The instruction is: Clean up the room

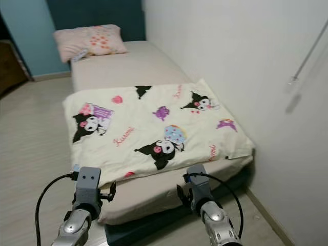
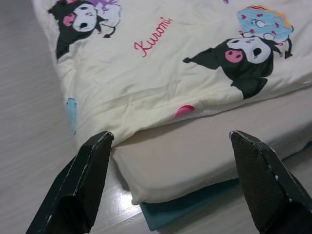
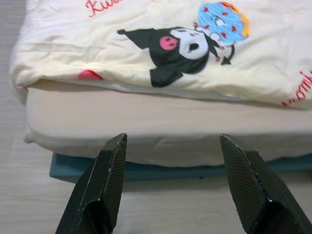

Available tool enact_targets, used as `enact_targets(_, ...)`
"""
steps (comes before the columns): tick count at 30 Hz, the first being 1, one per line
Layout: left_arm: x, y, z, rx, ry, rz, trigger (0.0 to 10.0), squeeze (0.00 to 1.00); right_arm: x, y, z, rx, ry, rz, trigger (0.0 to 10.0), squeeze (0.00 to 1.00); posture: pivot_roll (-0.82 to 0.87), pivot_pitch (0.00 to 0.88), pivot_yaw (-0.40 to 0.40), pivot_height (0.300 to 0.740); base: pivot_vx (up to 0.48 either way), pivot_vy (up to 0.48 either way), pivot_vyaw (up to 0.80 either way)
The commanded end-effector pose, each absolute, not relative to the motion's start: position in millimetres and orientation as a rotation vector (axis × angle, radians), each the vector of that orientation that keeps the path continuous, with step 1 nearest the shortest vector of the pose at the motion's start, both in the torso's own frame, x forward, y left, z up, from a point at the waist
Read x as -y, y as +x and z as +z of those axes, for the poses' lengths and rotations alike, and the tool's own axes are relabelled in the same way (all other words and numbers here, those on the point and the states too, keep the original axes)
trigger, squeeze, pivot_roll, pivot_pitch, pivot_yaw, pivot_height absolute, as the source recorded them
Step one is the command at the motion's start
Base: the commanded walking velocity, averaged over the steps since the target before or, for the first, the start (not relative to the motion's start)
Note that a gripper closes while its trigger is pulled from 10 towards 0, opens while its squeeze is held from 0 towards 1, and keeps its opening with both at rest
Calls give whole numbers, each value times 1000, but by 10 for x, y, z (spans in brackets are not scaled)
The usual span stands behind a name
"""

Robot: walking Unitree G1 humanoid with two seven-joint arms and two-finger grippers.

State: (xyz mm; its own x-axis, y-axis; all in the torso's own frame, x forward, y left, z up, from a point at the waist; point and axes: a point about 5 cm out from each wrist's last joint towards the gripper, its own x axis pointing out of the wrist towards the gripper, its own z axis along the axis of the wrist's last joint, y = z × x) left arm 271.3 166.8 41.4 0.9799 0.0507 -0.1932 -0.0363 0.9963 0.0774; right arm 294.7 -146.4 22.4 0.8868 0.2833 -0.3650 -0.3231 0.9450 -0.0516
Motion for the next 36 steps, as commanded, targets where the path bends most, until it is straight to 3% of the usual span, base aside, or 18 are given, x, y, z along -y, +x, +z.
enact_targets(1,-1667,2690,385,-206,80,48,10000,0,1449,2948,233,-353,-114,323,10000,0,-32,74,-75,740,0,0,800)
enact_targets(26,-1581,2781,351,-274,116,9,10000,0,1489,2989,268,-335,-96,288,10000,0,-39,89,-53,740,0,0,800)
enact_targets(36,-1582,2811,372,-262,131,8,10000,0,1496,2984,270,-328,-80,274,10000,0,-44,95,-45,740,0,0,59)
